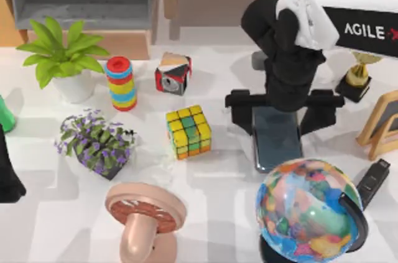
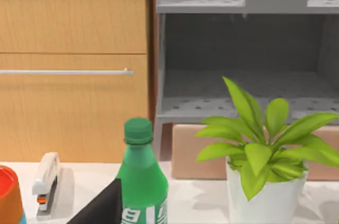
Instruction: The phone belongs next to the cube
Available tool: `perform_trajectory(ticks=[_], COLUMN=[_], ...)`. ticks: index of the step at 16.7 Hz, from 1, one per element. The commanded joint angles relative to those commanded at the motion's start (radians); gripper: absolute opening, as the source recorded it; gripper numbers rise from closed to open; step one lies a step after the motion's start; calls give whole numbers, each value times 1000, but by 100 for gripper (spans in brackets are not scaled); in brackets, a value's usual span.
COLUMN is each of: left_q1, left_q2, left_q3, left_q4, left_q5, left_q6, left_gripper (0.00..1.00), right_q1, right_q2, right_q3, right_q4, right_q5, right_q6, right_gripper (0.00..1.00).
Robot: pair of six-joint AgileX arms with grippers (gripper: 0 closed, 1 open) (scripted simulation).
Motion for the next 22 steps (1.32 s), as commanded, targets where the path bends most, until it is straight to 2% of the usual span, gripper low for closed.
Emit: perform_trajectory(ticks=[6,19,22], left_q1=[0,0,0], left_q2=[0,0,0], left_q3=[0,0,0], left_q4=[0,0,0], left_q5=[0,0,0], left_q6=[0,0,0], left_gripper=[100,100,100], right_q1=[0,0,0], right_q2=[5,5,5], right_q3=[-5,-5,-5], right_q4=[0,0,0], right_q5=[0,0,0], right_q6=[0,0,0], right_gripper=[0,98,100])
